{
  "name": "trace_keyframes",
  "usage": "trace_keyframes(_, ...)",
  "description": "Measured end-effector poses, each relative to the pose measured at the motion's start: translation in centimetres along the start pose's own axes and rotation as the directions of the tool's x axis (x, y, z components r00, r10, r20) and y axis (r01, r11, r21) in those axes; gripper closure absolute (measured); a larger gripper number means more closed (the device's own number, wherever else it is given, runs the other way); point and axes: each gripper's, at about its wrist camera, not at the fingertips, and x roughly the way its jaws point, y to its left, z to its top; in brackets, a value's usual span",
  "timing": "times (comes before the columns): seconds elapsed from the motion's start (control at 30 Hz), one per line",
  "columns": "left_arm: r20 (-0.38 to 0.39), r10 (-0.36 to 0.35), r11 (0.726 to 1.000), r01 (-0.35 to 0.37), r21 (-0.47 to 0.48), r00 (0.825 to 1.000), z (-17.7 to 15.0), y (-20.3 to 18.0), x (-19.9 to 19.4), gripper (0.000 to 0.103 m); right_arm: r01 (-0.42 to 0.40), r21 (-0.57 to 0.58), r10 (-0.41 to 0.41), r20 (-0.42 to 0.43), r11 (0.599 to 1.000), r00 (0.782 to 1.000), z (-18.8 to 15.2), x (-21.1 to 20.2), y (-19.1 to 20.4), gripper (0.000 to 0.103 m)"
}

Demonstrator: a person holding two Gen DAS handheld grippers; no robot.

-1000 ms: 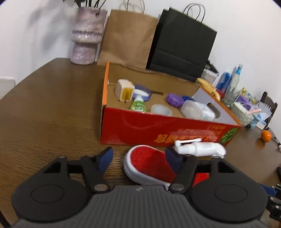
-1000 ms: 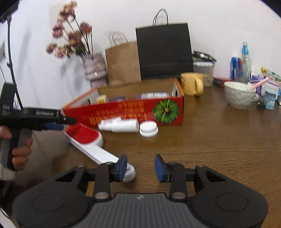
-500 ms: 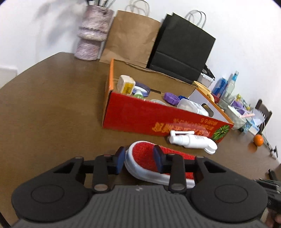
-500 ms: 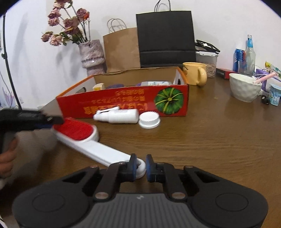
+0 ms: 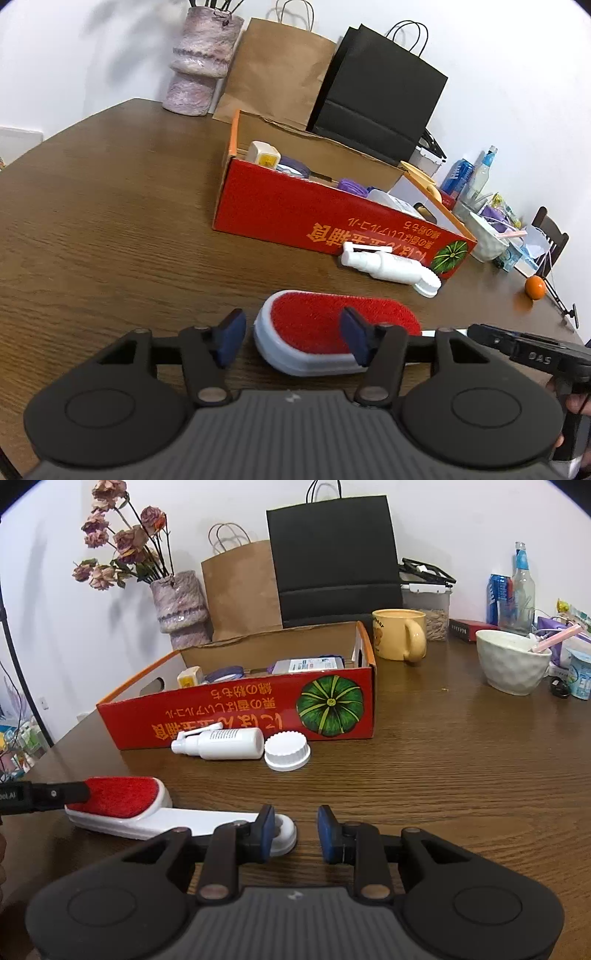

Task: Organize rigid objects
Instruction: 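Lift the red lint brush into the box with both tools and open them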

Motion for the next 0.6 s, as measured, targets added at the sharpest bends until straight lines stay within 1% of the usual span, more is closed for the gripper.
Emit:
trace_keyframes(0.03, -0.003, -0.006, 1.0, 0.006, 0.002, 1.0, 0.0, -0.1, 0.0, 0.049, 0.0, 0.003, 0.0, -0.001, 1.0, 1.0, 0.0, 0.1, 0.0, 0.078)
trace_keyframes(0.1, 0.005, -0.002, 1.0, 0.002, 0.017, 1.0, -0.2, -0.4, -0.1, 0.05, -0.005, 0.005, 0.005, -0.009, 1.0, 1.0, 0.2, 0.3, 0.1, 0.082)
trace_keyframes(0.13, 0.016, 0.004, 0.999, -0.004, 0.033, 1.0, -0.4, -0.7, -0.2, 0.05, -0.028, 0.013, 0.028, -0.016, 1.0, 0.999, 0.3, 0.4, 0.1, 0.092)
trace_keyframes(0.17, 0.03, 0.015, 0.999, -0.016, 0.042, 0.999, -0.6, -0.9, -0.3, 0.051, -0.03, 0.021, 0.031, -0.024, 0.999, 0.999, 0.4, 0.5, 0.1, 0.092)
trace_keyframes(0.2, 0.035, 0.023, 0.999, -0.024, 0.037, 0.999, -0.8, -1.1, -0.4, 0.051, -0.033, 0.02, 0.033, -0.023, 0.999, 0.999, 0.5, 0.6, 0.1, 0.092)
trace_keyframes(0.27, 0.042, 0.035, 0.999, -0.036, 0.02, 0.999, -1.2, -1.3, -0.9, 0.052, -0.053, 0.054, 0.054, -0.016, 0.997, 0.998, 0.4, 0.5, -0.4, 0.092)
trace_keyframes(0.33, 0.041, 0.034, 0.999, -0.034, 0.003, 0.999, -1.5, -1.3, -1.5, 0.054, -0.066, 0.074, 0.066, 0.001, 0.995, 0.998, 0.1, 0.0, -0.8, 0.092)
trace_keyframes(0.37, 0.051, 0.024, 1.0, -0.023, -0.009, 0.998, -1.6, -1.2, -2.1, 0.057, -0.067, 0.077, 0.066, 0.015, 0.995, 0.998, 0.0, -0.6, -0.8, 0.092)
trace_keyframes(0.47, 0.104, -0.012, 0.999, 0.016, -0.044, 0.995, -1.9, -1.3, -4.6, 0.061, -0.08, 0.067, 0.075, 0.072, 0.995, 0.995, 0.1, -3.3, -0.5, 0.093)
trace_keyframes(0.53, 0.15, -0.032, 0.998, 0.041, -0.057, 0.988, -2.2, -2.0, -6.6, 0.062, -0.07, 0.051, 0.063, 0.12, 0.996, 0.991, 0.1, -5.6, -0.1, 0.092)
trace_keyframes(0.6, 0.184, -0.029, 0.998, 0.04, -0.058, 0.982, -2.4, -3.3, -8.1, 0.062, -0.053, 0.036, 0.046, 0.167, 0.998, 0.985, -0.5, -8.3, 0.3, 0.092)
